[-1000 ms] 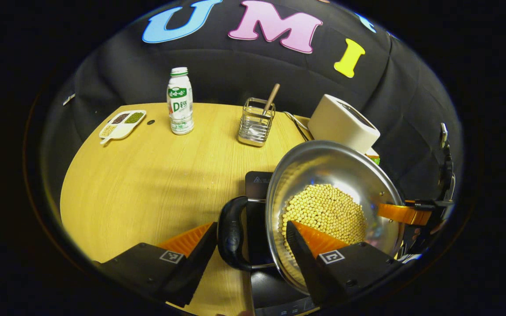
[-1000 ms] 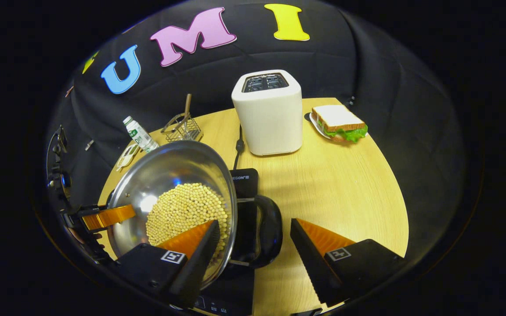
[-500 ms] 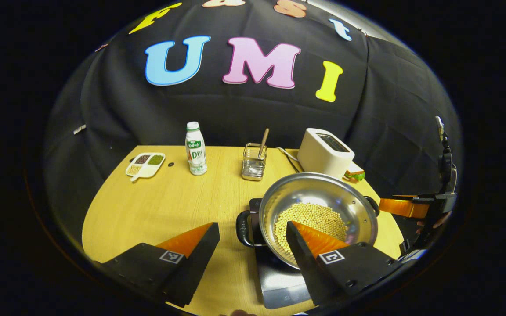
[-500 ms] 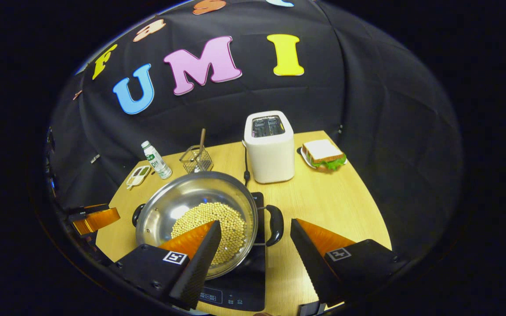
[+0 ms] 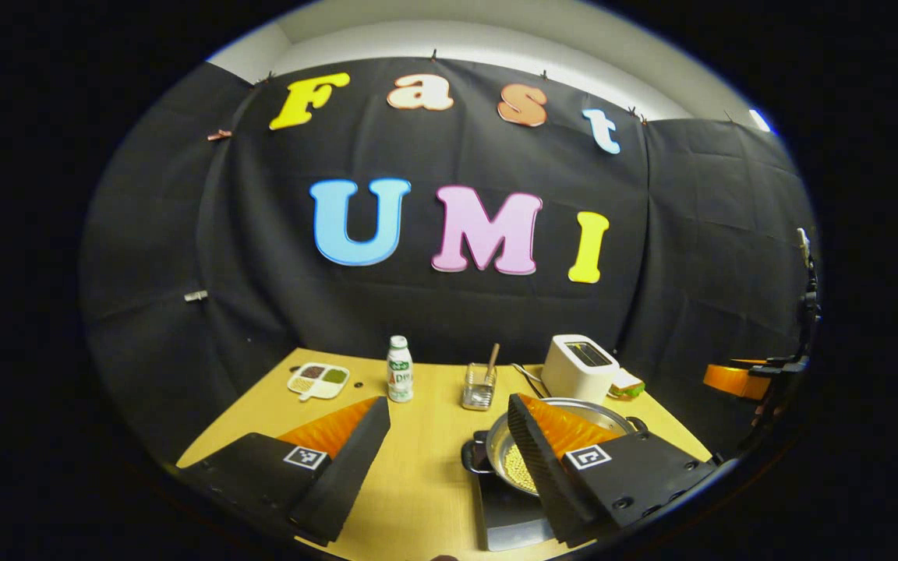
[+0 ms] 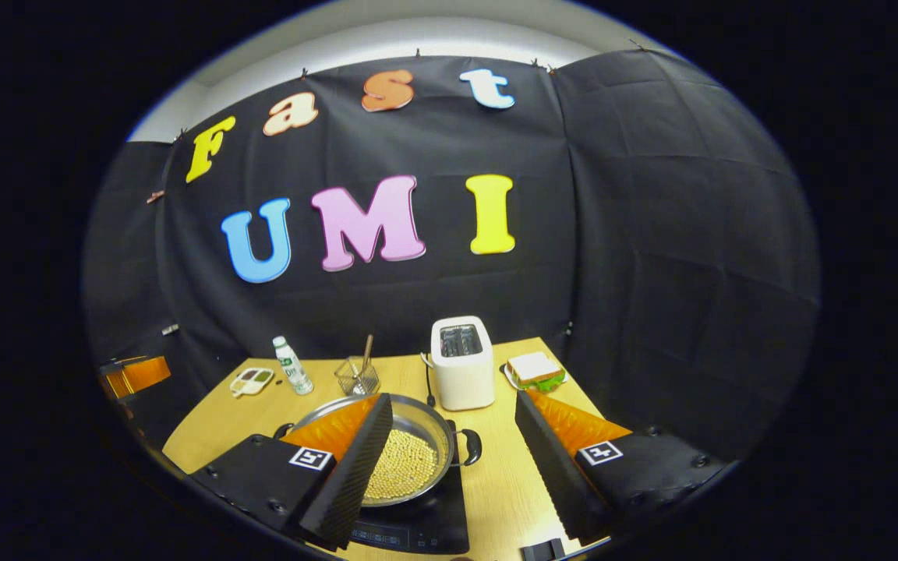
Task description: First push the handle of the pot to place it horizontally, then grasp the pot with both hands and set it on the induction cooktop.
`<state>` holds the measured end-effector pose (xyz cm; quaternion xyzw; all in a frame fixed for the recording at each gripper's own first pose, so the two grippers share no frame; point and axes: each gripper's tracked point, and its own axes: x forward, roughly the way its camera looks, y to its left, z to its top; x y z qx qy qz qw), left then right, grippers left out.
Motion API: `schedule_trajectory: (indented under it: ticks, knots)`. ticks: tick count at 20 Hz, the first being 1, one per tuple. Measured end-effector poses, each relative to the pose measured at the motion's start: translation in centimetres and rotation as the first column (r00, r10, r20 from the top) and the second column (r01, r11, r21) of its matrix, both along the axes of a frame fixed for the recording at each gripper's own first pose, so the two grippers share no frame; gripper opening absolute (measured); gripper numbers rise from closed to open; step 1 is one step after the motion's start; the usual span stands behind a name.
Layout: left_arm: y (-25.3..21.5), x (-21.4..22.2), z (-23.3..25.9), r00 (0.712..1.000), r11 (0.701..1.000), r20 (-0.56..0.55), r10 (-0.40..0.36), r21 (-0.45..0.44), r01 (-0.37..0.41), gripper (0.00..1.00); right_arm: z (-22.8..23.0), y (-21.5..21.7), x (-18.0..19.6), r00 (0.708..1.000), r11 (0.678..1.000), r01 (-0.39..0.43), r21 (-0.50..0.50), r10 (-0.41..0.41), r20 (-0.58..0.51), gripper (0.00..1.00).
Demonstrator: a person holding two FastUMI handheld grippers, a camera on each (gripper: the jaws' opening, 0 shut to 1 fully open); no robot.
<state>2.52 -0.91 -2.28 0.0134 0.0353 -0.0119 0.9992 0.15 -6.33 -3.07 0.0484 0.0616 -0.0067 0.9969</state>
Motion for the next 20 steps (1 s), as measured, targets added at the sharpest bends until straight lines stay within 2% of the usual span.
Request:
schedule_trajectory:
  ticks: [4, 9, 10, 12, 15, 20]
  knots:
    - [1.7, -3.9, 1.3, 0.997, 0.998, 0.071, 0.035, 0.041, -0.038, 0.95, 2.1, -1.0, -3.6, 0.994, 0.998, 0.058, 0.033, -0.061, 0.096, 0.98]
    - [1.5, -9.0, 1.4, 0.99, 0.999, 0.135, 0.035, 0.034, -0.04, 0.95, 3.3, -1.8, -7.6, 0.969, 0.993, 0.111, -0.038, -0.1, 0.225, 0.98]
    - [1.5, -9.8, 1.3, 0.991, 0.999, 0.131, 0.024, 0.035, -0.028, 0.95, 2.8, -2.1, -8.1, 0.968, 0.99, 0.127, -0.067, -0.109, 0.224, 0.98]
    - [2.1, -10.2, 0.5, 0.994, 0.999, 0.109, 0.028, 0.025, -0.031, 0.95, 1.8, -1.0, -8.6, 0.975, 0.99, 0.108, -0.095, -0.087, 0.204, 0.98]
    - [3.2, -10.2, 0.6, 0.993, 0.999, 0.104, 0.048, 0.02, -0.05, 0.94, 0.8, 0.4, -9.0, 0.986, 0.995, 0.067, -0.08, -0.054, 0.159, 0.98]
    - [3.7, -10.5, 0.1, 0.993, 0.998, 0.104, 0.061, 0.004, -0.062, 0.96, 0.7, 1.7, -9.6, 0.987, 0.996, 0.049, -0.078, -0.036, 0.155, 0.98]
